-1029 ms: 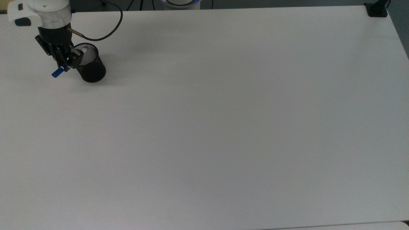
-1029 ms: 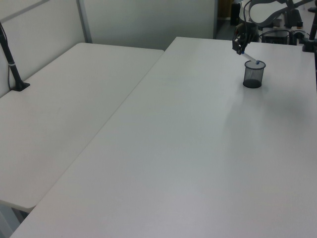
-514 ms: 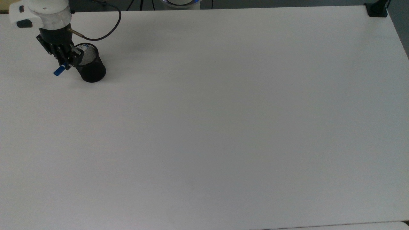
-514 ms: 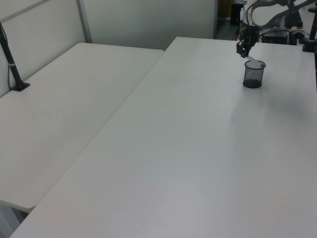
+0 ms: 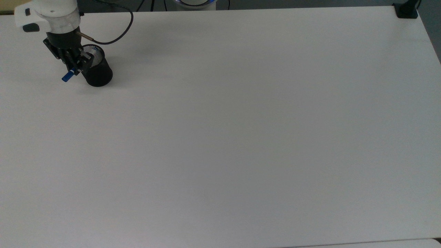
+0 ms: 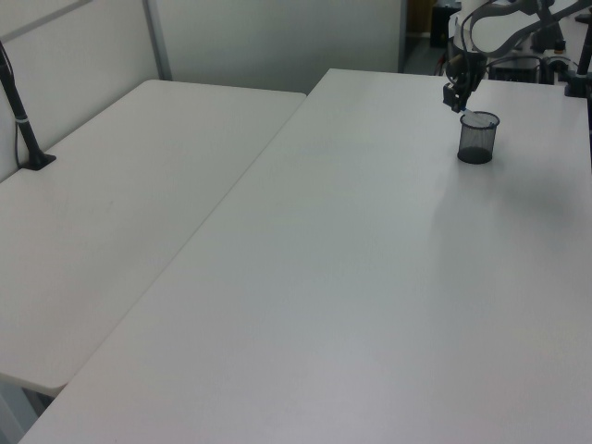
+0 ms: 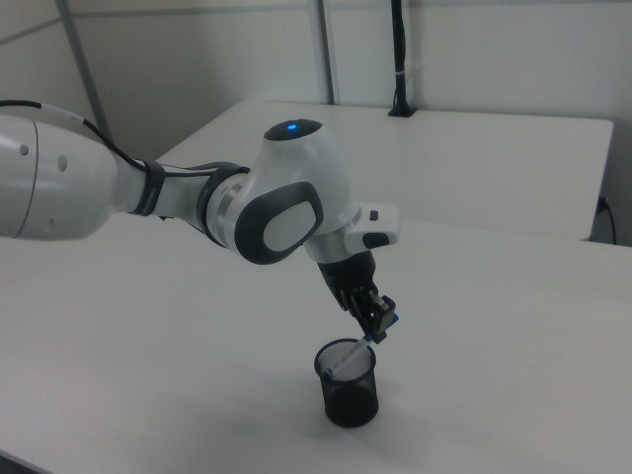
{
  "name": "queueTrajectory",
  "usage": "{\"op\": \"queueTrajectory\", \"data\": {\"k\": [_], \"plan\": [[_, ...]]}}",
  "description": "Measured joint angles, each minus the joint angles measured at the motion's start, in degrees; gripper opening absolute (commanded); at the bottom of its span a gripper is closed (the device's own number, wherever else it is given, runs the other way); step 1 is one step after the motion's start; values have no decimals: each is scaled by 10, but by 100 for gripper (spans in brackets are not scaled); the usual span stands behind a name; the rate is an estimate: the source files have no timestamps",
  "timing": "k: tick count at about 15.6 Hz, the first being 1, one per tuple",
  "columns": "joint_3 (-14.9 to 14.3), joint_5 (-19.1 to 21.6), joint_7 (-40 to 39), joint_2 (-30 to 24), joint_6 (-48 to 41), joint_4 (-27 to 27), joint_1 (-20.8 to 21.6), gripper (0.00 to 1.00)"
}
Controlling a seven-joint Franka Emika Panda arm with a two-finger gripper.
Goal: Insert the marker
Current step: 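Lower the marker tip-first into the pen cup, then open the gripper and raise it away from the cup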
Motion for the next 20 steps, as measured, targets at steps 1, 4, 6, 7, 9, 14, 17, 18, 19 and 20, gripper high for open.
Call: {"op": "queueTrajectory", "data": {"k": [1,4,6,7,9,14,17,18,19,20], "plan": [[0,0,0,0,0,0,0,44],[-1,0,0,0,0,-1,-1,42],[-4,0,0,-2,0,-1,-1,42],[-5,0,0,-3,0,-1,-2,43],[-7,0,0,-5,0,-1,-2,50],[-9,1,0,-18,-3,5,-1,94],[-9,13,0,-37,-72,44,10,100],[-9,22,0,-43,-109,68,18,100],[-8,30,0,-48,-150,97,28,100],[-6,37,0,-52,-192,125,40,100]]}}
